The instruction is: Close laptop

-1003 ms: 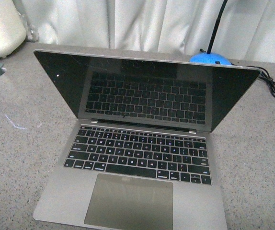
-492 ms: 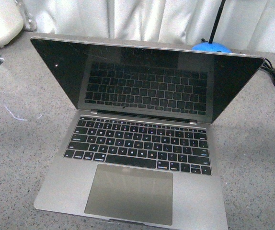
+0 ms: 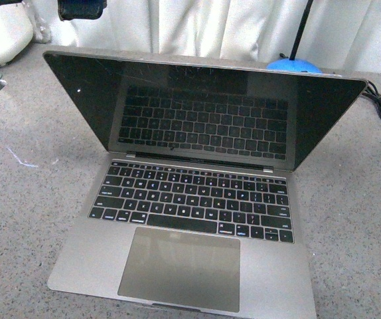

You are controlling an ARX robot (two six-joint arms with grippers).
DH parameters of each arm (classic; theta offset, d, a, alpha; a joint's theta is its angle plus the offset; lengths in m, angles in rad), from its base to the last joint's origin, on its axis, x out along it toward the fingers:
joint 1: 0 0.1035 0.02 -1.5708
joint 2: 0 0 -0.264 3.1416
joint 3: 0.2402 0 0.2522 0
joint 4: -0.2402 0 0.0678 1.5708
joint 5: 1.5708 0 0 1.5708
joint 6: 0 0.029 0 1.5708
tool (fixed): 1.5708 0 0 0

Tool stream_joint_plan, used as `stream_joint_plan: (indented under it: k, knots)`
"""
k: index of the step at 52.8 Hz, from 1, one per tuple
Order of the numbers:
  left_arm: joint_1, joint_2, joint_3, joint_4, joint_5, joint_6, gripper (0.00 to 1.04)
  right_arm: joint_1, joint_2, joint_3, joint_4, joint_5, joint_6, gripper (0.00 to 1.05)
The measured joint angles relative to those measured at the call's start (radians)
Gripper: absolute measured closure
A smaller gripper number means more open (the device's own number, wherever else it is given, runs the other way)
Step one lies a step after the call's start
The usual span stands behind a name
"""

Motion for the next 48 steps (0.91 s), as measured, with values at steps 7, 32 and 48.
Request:
stream_joint_plan:
  k: [7,32,48]
  knots:
    - [0.002,0.044,0.037,-0.014,0.014,0.014,0.1,0.021,0.049,0.041,-0.036,-0.017,0.003,0.19]
    - [0.023,0.085,0.059,-0.037,0.048,0.031,0.95,0.056,0.102,0.06,-0.06,-0.053,0.019,1.03]
    - [0.008,0.085,0.079,-0.106,0.083,0.026,1.01,0.057,0.11,0.063,-0.057,-0.086,0.04,1.04]
